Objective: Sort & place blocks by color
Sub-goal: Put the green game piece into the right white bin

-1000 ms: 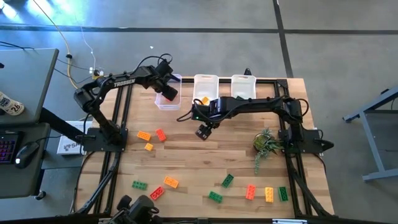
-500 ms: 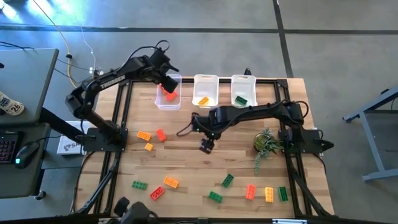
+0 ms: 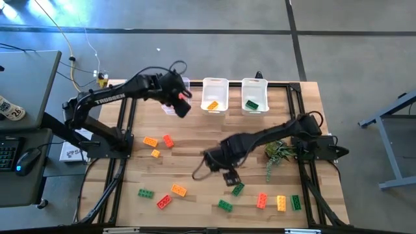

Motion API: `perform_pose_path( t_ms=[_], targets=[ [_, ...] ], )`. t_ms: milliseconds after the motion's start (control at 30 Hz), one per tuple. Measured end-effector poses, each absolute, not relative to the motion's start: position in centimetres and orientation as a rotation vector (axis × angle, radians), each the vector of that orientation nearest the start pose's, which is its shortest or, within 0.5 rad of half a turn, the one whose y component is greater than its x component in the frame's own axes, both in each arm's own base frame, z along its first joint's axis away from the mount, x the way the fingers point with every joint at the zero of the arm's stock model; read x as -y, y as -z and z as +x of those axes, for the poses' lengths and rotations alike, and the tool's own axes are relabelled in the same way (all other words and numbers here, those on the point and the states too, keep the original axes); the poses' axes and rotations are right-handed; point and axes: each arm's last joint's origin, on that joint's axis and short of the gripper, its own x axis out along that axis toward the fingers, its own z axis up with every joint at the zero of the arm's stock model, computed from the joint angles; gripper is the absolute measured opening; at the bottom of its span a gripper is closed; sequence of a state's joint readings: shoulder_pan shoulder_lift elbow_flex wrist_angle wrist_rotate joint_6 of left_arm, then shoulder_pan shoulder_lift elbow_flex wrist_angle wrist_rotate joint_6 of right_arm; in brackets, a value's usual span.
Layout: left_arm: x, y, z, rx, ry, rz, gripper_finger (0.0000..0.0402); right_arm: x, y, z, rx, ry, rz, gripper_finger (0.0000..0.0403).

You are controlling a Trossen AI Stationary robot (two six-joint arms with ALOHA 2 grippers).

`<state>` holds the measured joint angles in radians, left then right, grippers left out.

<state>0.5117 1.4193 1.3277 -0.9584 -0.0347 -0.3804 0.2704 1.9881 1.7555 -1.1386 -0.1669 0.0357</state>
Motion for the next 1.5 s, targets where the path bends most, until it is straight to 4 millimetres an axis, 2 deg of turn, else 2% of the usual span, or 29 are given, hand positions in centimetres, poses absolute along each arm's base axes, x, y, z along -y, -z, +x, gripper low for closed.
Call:
perform_pose_path(
  t_ms=[133, 333, 533, 733, 1233, 1367, 1500],
  targets=[
    [-11.2, -31.6, 25.1, -0.974, -0.639, -0.59, 0.0131, -13.9, -23.6, 36.7, -1.431, -0.454, -0.168, 0.0256],
    [-8.1, -31.6, 26.2, -0.982, -0.597, -0.576, 0.0131, -17.5, -21.5, 34.3, -1.453, -0.484, -0.374, 0.0256],
    [-6.1, -31.6, 26.8, -0.973, -0.608, -0.559, 0.0131, -19.4, -19.9, 33.5, -1.389, -0.486, -0.457, 0.0256],
    [-5.1, -31.7, 27.0, -0.976, -0.589, -0.54, 0.0131, -19.4, -18.3, 33.1, -1.389, -0.47, -0.435, 0.0256],
    [-5.1, -31.6, 27.0, -0.968, -0.616, -0.528, 0.0131, -18.6, -14.5, 32.0, -1.408, -0.456, -0.349, 0.0255],
    [-5.2, -31.6, 27.0, -0.961, -0.639, -0.513, 0.0131, -18.5, -14.2, 31.9, -1.405, -0.437, -0.332, 0.0226],
    [-5.2, -31.7, 27.0, -0.962, -0.637, -0.505, 0.0131, -18.3, -14.3, 32.0, -1.407, -0.407, -0.301, 0.016]
  ],
)
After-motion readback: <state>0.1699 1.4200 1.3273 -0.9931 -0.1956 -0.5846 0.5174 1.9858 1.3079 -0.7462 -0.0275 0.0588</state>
